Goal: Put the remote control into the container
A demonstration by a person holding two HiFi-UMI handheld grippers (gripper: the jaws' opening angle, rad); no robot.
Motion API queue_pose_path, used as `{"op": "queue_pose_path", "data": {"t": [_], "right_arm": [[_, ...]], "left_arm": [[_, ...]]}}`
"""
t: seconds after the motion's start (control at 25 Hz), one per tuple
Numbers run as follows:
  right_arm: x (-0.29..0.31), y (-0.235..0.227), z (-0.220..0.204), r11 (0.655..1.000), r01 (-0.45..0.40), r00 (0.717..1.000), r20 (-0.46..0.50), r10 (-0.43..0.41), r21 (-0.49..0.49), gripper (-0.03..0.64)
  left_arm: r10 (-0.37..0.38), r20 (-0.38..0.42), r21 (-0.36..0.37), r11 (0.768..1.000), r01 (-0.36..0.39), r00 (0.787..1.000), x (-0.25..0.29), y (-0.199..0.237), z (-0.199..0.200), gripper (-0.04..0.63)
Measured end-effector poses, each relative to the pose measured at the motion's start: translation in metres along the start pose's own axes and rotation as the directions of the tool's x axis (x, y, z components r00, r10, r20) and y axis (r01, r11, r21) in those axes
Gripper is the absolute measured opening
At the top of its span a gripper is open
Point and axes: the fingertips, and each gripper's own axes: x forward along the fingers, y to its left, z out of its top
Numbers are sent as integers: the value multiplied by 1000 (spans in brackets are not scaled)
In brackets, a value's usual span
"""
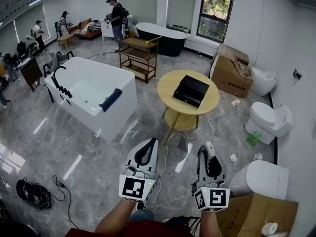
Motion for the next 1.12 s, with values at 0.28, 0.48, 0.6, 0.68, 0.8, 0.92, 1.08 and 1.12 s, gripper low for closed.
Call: {"op": "queue_pose_path", "data": {"t": [0.28, 0.48, 0.6, 0.68, 0.8, 0.92, 1.08, 1.12], "right_arm": [[46, 12, -6, 999, 37, 999, -4, -37, -5, 117], [75, 25, -12, 998, 62, 998, 1, -62, -13, 118], [91, 35, -14, 997, 73, 997, 8, -73, -18, 118], [97, 40, -16, 996, 83, 997, 12, -82, -23, 117], [102, 45, -18, 995, 97, 995, 15, -97, -33, 118], [110, 43, -21, 994, 105, 994, 13, -105, -40, 117], [125, 25, -28, 993, 109, 994, 6, -108, -49, 118], [130, 19, -29, 993, 105, 994, 7, -105, -54, 117]], "left_arm": [[-39, 2, -8, 999, 39, 999, 31, 39, -7, 15], [-58, -9, -11, 998, 57, 998, 45, 69, -19, 15], [-55, -2, -15, 998, 55, 998, 51, 89, -22, 15], [-54, -4, -23, 998, 54, 999, 53, 99, -25, 15], [-57, -4, -31, 998, 56, 998, 55, 109, -29, 15], [-56, -3, -39, 998, 56, 998, 64, 115, -33, 15], [-56, 0, -42, 998, 56, 998, 88, 111, -39, 15], [-54, 0, -41, 998, 54, 999, 96, 108, -40, 15]]}}
